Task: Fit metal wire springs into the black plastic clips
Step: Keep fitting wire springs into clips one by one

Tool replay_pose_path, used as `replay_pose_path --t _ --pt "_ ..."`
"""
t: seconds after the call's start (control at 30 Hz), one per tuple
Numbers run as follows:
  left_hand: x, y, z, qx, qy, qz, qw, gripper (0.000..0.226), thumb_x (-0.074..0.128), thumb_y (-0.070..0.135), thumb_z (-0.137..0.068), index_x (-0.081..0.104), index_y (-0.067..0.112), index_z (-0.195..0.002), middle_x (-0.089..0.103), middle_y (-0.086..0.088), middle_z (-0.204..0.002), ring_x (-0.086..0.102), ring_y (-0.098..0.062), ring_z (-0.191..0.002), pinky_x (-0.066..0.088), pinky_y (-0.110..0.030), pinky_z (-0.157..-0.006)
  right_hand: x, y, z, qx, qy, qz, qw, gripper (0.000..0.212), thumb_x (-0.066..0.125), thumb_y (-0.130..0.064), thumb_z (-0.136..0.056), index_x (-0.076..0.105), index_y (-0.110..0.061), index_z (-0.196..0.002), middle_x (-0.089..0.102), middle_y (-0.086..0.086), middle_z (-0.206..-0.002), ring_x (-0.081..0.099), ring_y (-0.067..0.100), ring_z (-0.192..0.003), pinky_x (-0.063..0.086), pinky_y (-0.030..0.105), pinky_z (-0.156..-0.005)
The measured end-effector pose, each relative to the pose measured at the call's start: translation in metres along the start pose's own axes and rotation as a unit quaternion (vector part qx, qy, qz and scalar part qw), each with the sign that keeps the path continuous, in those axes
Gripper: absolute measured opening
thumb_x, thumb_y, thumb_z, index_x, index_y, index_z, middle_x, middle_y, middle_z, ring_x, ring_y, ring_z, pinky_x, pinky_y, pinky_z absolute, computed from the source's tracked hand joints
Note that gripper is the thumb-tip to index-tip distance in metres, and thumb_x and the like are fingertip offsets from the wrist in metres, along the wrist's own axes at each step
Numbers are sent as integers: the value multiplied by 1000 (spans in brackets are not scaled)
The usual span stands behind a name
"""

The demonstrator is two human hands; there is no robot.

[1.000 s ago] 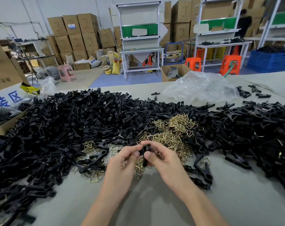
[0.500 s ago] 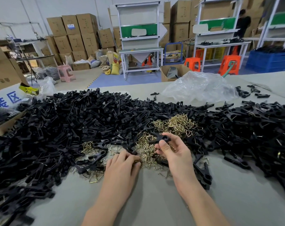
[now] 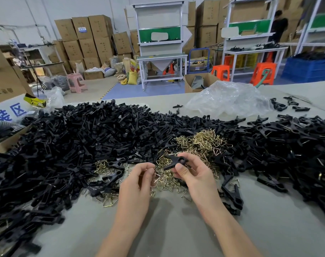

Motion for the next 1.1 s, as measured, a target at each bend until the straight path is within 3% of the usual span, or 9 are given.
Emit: replay_pose_path --t 0.23,0.37,0.4,0.5,0.6,0.73,0.93,1.1 --pt "7 -1 -12 29 -8 -68 997 23 60 11 -99 70 31 -104 64 20 -100 58 8 -97 37 -2 -80 7 1 1 -19 -29 117 993 40 67 -12 -97 65 -52 -100 71 -20 -100 70 17 -88 56 25 -68" --pt "7 -3 -14 17 9 -91 996 25 60 23 -99 67 27 -123 67 19 -103 62 -4 -94 48 -25 -89 6 0 -2 -23 -11 133 991 40 66 -13 -97 64 -53 -101 69 -26 -103 72 10 -90 58 29 -84" --pt "6 -2 -13 7 15 -76 997 25 61 24 -98 65 29 -122 68 20 -100 64 -4 -90 50 -27 -86 8 -1 -2 -24 -13 142 990 39 66 -13 -97 64 -52 -101 68 -27 -103 72 9 -89 59 31 -83" --pt "5 2 -8 -25 28 10 999 13 64 21 -97 68 32 -102 71 19 -86 65 1 -79 50 -14 -75 9 -3 1 -23 -17 154 988 35 65 -14 -97 64 -48 -104 70 -25 -100 72 10 -88 61 36 -79" --pt "10 -2 -5 -89 22 145 985 14 64 16 -97 72 26 -96 73 5 -75 65 -12 -66 54 -19 -65 8 -6 1 -17 -21 127 992 32 65 -8 -97 66 -39 -107 72 -23 -98 73 8 -89 58 23 -83" --pt "15 -7 -2 -150 3 252 956 14 64 11 -97 74 20 -98 71 0 -69 63 -11 -63 56 -25 -67 10 -6 4 -13 -40 116 992 35 65 -1 -95 67 -33 -108 74 -12 -99 74 13 -91 57 22 -86" --pt "15 -10 -1 -156 -42 253 954 20 66 12 -96 69 23 -112 73 3 -75 65 -7 -69 54 -17 -68 13 -4 5 -11 -64 115 991 33 62 3 -96 68 -25 -112 75 1 -104 74 16 -91 58 24 -87" --pt "14 -8 -3 -134 -58 212 966 30 65 14 -96 61 23 -124 71 3 -74 66 -10 -74 54 -22 -75 14 -3 6 -13 -80 127 989 37 61 2 -97 68 -32 -108 76 -10 -96 74 7 -81 55 15 -77"
Point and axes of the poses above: each hand's wrist, its own z-axis away from the middle knuckle, its own x-axis out of the palm, y = z × x, the point moved 7 cm from there along -z, towards the middle knuckle
